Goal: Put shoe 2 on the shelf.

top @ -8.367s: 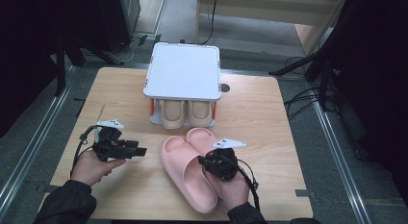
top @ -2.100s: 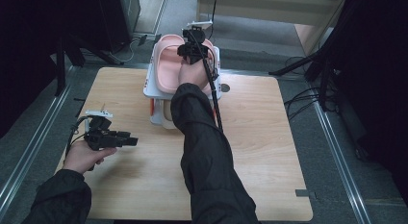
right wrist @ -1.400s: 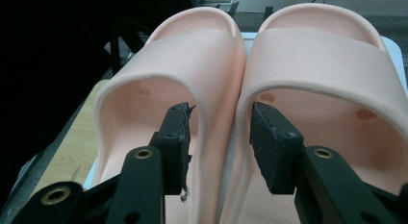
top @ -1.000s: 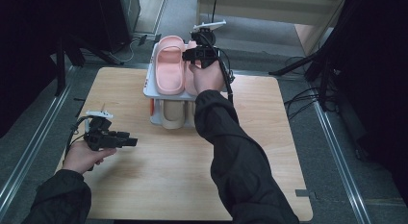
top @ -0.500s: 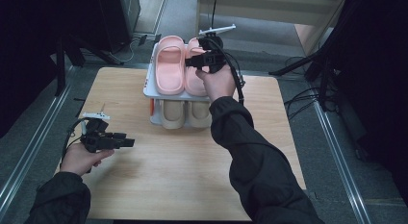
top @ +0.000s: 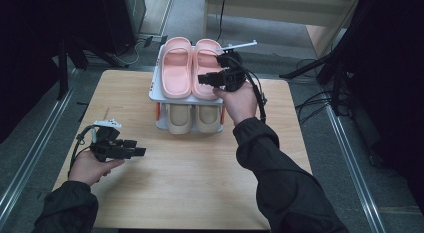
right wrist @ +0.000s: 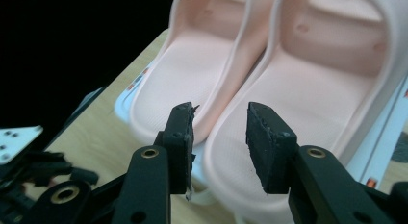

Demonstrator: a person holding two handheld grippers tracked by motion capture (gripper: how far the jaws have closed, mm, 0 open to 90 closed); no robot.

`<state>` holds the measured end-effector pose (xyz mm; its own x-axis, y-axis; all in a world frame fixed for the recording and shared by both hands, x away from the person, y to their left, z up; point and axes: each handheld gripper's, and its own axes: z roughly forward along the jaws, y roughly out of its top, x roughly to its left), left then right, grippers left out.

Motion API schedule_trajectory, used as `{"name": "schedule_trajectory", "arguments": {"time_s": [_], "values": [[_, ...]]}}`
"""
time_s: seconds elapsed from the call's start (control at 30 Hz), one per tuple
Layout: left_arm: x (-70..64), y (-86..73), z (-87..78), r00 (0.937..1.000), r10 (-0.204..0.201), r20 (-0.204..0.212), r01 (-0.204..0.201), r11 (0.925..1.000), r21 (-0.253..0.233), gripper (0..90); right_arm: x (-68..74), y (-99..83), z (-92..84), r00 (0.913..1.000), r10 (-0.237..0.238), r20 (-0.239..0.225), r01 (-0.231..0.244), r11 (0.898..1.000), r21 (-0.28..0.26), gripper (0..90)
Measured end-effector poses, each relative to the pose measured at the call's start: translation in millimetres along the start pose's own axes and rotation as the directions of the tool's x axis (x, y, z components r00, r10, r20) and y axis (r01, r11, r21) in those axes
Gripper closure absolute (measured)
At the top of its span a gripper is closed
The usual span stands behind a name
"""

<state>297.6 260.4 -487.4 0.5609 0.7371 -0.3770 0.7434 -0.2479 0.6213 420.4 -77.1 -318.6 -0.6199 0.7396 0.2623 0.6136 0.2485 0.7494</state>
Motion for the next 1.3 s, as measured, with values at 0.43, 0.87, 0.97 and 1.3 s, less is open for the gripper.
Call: {"name": "schedule_trajectory", "arguments": {"time_s": [0.43,0.87,0.97,1.3], "values": [[-3.2,0.5,4.3,1.0000,0.007,0.002,-0.007,0.9999,0.014,38.4,9.7,-39.7,-27.5,0.9926,-0.089,-0.082,0.092,0.996,0.023,59.7],[-3.3,-0.3,5.6,1.0000,0.007,-0.006,-0.007,0.9996,0.029,38.4,7.1,-80.0,-28.6,0.9788,-0.121,-0.165,0.127,0.992,0.023,59.9],[-3.7,-0.3,5.8,1.0000,0.006,-0.007,-0.006,0.9996,0.029,38.4,7.5,-88.8,-30.3,0.9742,-0.148,-0.170,0.153,0.988,0.018,59.9],[-3.8,-0.9,5.8,0.9998,0.012,-0.015,-0.012,0.9994,0.033,38.4,-6.2,-128.8,-32.6,0.9705,-0.163,-0.178,0.167,0.986,0.010,58.2]]}}
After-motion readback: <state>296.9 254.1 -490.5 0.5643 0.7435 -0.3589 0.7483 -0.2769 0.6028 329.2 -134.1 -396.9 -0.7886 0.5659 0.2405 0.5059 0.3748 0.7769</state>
